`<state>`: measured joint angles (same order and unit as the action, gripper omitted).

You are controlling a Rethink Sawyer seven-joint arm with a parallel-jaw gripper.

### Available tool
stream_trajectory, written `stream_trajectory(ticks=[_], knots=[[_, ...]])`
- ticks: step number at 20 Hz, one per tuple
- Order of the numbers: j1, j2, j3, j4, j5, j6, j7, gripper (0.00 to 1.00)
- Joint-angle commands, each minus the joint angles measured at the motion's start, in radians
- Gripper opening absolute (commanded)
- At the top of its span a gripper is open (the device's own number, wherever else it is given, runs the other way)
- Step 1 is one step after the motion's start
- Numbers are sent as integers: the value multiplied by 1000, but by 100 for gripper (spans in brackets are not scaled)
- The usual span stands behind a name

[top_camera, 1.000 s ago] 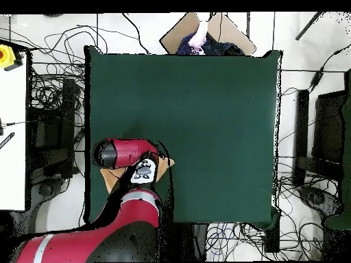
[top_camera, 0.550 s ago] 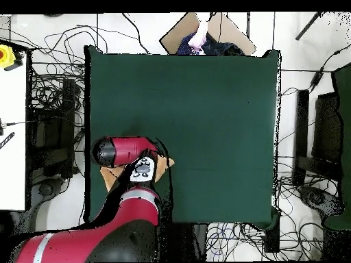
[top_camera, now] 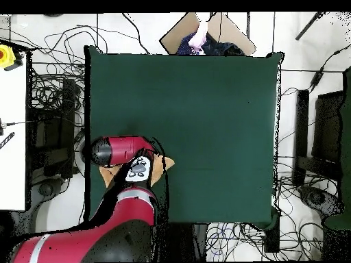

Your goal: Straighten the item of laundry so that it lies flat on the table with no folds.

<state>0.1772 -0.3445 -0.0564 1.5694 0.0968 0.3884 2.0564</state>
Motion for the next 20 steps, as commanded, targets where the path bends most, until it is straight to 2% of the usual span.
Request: stream_trajectory(ticks=[1,4,7,12,17,20], knots=[[-30,-4,74,3,-34,119,21,0],[-117,-9,80,10,-77,35,-37,0],[-202,18,91,-52,-145,-30,-104,0],[-293,60,94,-156,-240,-34,-135,0],[-409,55,181,-149,-329,-15,-200,0],[-449,52,207,-137,-381,-21,-197,0]])
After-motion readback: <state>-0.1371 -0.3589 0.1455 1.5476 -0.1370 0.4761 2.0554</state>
